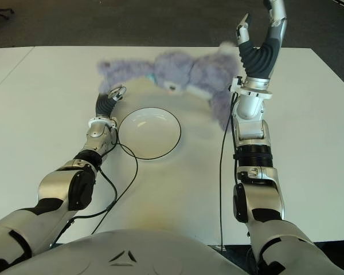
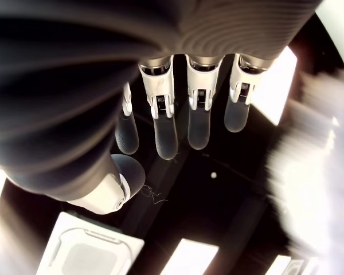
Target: Put the doll into the plate.
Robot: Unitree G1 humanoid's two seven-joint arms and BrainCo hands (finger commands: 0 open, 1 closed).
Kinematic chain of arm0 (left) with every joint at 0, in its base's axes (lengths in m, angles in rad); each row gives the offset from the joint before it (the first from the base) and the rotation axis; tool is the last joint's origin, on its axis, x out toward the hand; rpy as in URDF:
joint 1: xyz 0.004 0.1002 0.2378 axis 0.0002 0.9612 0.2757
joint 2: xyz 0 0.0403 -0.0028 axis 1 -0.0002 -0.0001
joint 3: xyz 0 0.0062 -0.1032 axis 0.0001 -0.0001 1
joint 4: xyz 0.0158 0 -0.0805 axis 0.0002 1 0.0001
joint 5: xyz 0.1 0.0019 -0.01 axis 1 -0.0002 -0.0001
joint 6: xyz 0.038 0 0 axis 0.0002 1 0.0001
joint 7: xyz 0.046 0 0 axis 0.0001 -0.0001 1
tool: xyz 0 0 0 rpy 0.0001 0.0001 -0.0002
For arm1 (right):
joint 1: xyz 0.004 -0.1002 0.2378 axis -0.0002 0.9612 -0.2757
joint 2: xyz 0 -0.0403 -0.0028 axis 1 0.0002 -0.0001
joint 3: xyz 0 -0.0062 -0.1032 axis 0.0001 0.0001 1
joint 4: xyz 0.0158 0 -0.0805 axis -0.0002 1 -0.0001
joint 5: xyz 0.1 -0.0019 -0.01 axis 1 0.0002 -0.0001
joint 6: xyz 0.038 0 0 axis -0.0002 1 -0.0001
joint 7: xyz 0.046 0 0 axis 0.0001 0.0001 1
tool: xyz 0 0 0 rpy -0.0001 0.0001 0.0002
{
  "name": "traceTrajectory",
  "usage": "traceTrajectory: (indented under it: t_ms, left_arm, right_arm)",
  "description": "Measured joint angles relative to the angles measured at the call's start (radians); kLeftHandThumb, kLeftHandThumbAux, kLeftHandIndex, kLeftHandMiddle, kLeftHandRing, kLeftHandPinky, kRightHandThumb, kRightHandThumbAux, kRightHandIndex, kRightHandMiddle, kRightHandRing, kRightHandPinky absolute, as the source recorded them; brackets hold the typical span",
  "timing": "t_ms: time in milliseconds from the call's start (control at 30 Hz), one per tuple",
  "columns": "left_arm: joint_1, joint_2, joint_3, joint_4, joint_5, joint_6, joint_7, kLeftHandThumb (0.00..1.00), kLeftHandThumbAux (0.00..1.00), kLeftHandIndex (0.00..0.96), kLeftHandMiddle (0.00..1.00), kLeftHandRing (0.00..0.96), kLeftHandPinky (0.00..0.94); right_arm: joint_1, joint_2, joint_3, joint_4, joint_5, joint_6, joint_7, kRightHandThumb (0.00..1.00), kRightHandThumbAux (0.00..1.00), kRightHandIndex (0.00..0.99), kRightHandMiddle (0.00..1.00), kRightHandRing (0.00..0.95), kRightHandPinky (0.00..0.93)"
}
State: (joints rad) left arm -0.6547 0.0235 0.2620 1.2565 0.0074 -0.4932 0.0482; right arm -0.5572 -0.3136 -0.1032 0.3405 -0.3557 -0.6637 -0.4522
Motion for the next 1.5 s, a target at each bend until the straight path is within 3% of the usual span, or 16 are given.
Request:
traceTrajectory:
  t_ms: [267,667,1133,1500]
  left_arm:
    - [-0.001,0.000,-0.001,0.000,0.000,0.000,0.001,0.000,0.610,0.101,0.235,0.241,0.241]
    - [-0.001,-0.002,0.006,0.000,-0.008,0.000,0.001,0.000,0.612,0.106,0.234,0.236,0.221]
    - [-0.001,-0.003,0.004,0.000,-0.008,0.000,0.000,0.000,0.620,0.096,0.204,0.215,0.210]
    - [-0.001,-0.003,-0.005,0.000,-0.006,0.000,0.006,0.000,0.631,0.103,0.206,0.214,0.212]
  right_arm:
    - [0.108,0.025,0.082,-0.064,-0.003,-0.044,0.089,0.698,0.719,0.438,0.860,0.871,0.860]
    - [0.119,0.012,0.115,-0.075,-0.002,-0.060,0.199,0.694,0.725,0.437,0.871,0.881,0.876]
    - [0.128,0.003,0.127,-0.062,-0.053,-0.101,0.213,0.694,0.725,0.437,0.872,0.884,0.875]
    - [0.123,0.002,0.127,-0.027,-0.107,-0.135,0.167,0.694,0.725,0.437,0.869,0.881,0.868]
